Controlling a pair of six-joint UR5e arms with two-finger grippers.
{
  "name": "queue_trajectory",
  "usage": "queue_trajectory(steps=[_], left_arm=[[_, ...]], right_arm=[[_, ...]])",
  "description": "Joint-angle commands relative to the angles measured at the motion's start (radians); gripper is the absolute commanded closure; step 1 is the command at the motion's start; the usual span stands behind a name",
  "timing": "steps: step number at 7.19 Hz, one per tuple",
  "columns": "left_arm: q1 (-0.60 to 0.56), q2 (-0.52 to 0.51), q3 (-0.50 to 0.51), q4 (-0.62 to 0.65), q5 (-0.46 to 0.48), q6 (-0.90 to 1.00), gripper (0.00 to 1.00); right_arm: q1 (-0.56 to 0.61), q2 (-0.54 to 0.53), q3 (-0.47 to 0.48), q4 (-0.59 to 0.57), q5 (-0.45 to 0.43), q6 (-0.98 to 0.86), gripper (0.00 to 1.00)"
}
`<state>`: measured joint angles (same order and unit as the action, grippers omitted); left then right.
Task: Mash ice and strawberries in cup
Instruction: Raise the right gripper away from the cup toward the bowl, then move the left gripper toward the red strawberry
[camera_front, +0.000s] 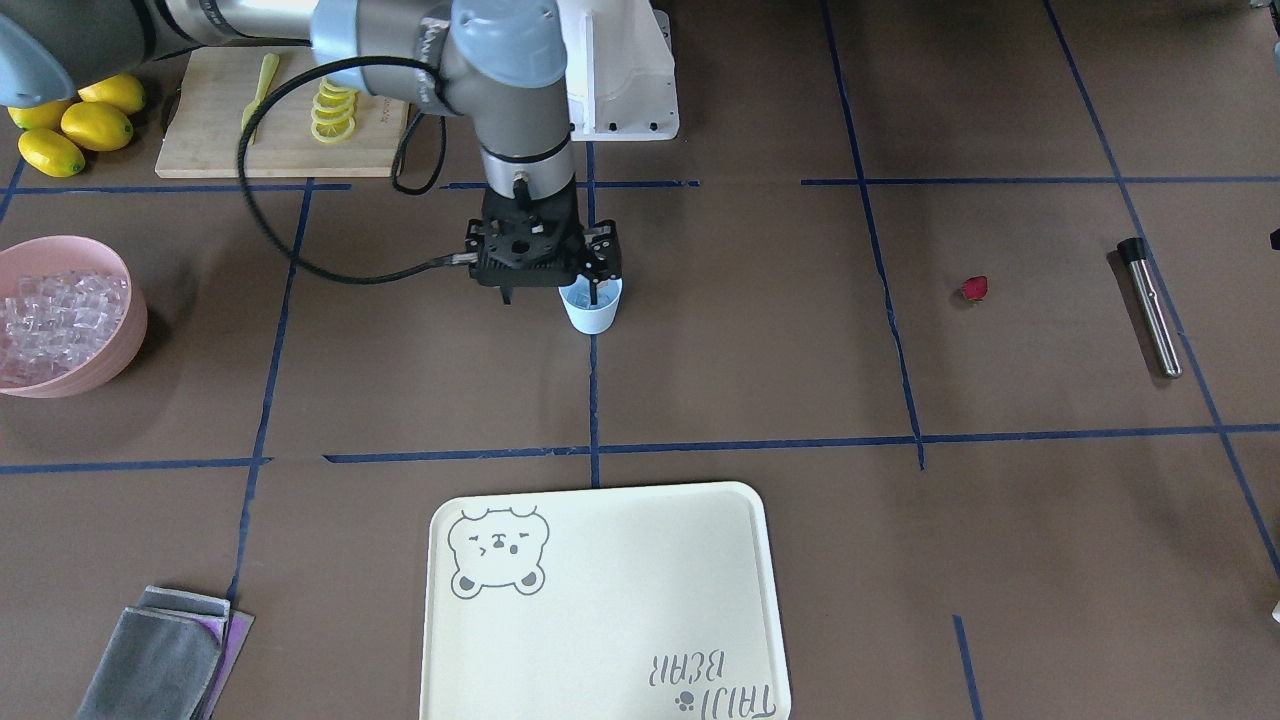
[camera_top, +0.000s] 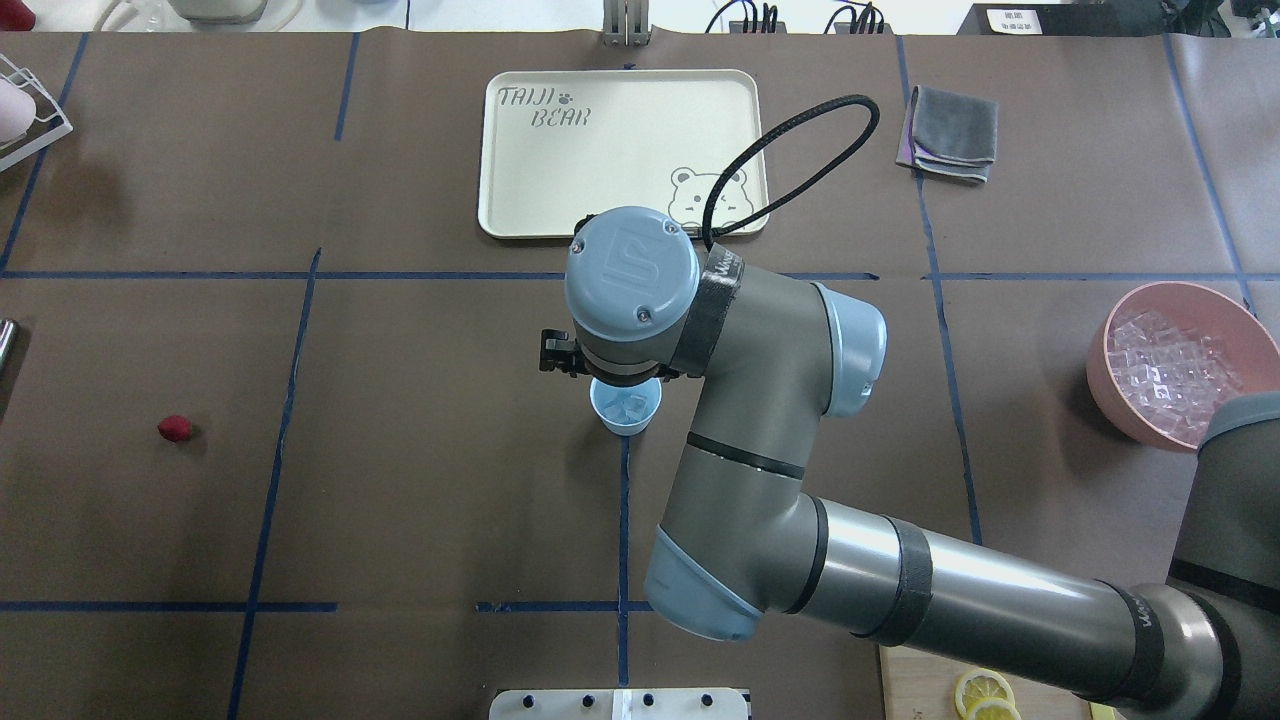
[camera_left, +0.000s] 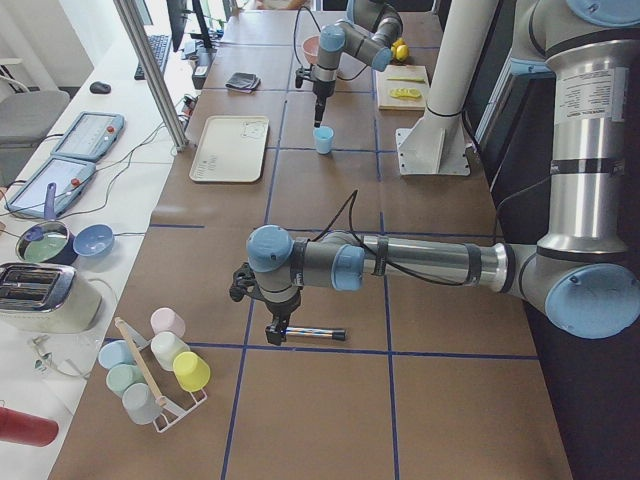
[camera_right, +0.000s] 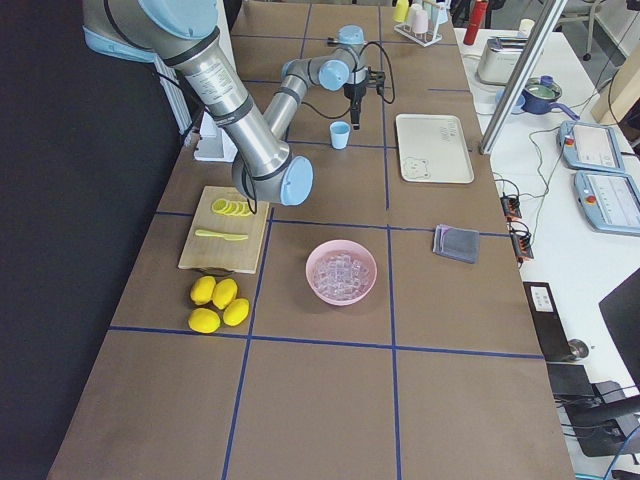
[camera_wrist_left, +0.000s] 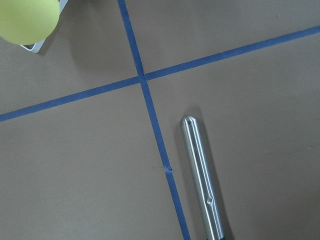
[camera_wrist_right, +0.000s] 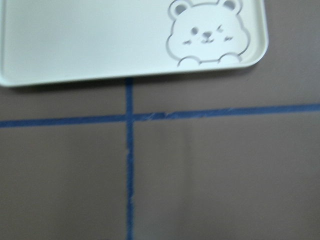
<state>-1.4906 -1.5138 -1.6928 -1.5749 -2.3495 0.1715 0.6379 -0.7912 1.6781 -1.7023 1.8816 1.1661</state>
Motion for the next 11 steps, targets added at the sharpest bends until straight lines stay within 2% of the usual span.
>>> queue_trajectory(steps=[1,2,3,6,7,9,10,11], left_arm=[[0.0,-0.006,-0.002,-0.001,0.004,-0.01,0.0],[0.0,-0.014,-0.002,-0.002,0.0,-0.006,0.0],[0.0,-0.043,-0.001,-0.004,0.003,-0.009,0.0],[0.0,-0.103,-0.001,-0.002,0.0,-0.01,0.0],[0.0,-0.111,-0.001,-0.002,-0.004,-0.009,0.0],[0.0,-0.112,-0.004,-0.039,-0.005,-0.009,0.0],[0.003,-0.109,-0.005,-0.098,-0.004,-0.012,0.0],[0.094,-0.117,-0.022,-0.109,-0.002,-0.053,0.0]], right_arm=[[0.225,-0.156,0.026,0.009,0.172,-0.345,0.01],[0.326,-0.249,0.063,0.007,0.23,-0.535,0.01],[0.45,-0.354,0.069,0.009,0.328,-0.722,0.01],[0.756,-0.654,0.069,0.007,0.457,-1.272,0.01],[0.855,-0.749,0.069,0.009,0.488,-1.383,0.01],[0.975,-0.925,0.069,0.009,0.481,-1.491,0.01],[1.006,-0.94,0.075,0.009,0.479,-1.482,0.01],[1.01,-0.939,0.078,0.009,0.475,-1.471,0.01]])
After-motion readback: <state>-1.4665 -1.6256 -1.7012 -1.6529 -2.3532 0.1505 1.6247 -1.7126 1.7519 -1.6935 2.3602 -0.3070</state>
